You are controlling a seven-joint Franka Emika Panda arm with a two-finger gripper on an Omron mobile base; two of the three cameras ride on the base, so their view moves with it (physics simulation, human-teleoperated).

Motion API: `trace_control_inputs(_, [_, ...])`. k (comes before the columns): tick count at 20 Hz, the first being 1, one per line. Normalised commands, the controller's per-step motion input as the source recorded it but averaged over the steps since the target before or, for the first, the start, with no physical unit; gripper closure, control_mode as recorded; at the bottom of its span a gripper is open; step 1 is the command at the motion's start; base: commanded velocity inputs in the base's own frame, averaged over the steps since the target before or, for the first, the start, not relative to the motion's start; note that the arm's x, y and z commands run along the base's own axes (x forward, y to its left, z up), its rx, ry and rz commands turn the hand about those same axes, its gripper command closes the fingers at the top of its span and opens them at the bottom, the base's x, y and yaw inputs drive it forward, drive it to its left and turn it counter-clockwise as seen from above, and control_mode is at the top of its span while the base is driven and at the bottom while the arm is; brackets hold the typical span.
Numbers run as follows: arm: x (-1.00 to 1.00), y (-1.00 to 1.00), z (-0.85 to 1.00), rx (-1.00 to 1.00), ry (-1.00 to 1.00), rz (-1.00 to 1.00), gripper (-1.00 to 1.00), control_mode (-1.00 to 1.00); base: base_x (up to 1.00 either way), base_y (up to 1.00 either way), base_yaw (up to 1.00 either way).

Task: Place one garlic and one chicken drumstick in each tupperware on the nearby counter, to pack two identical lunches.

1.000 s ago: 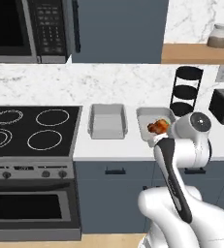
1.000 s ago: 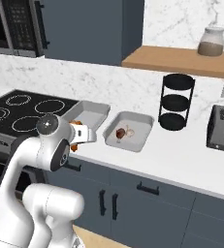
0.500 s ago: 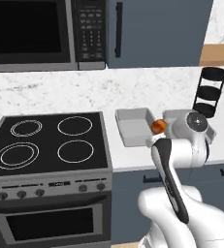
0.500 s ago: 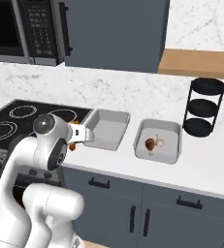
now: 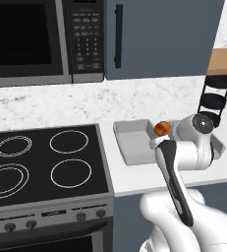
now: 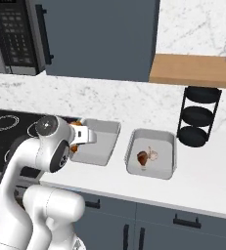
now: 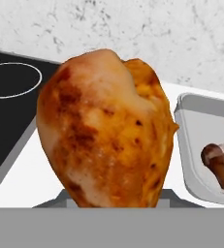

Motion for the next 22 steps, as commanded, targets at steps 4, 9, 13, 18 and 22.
trace_control_inputs(4, [0.00,0.00,0.00,0.00,0.00,0.00,1.00,1.00,0.43,0.19,-0.15])
trace_control_inputs(9, [0.32,0.11,-0.44,-0.06,0.00,-0.09,1.00,-1.00,0.00,0.00,0.00])
trace_control_inputs(13, [0.47,0.22,-0.37,0.00,0.09,-0.04,1.00,-1.00,0.00,0.00,0.00])
trace_control_inputs(18, [0.58,0.15,-0.34,0.07,0.15,-0.04,1.00,-1.00,0.00,0.00,0.00])
trace_control_inputs(22, [0.52,0.14,-0.06,0.11,0.14,-0.04,1.00,-1.00,0.00,0.00,0.00])
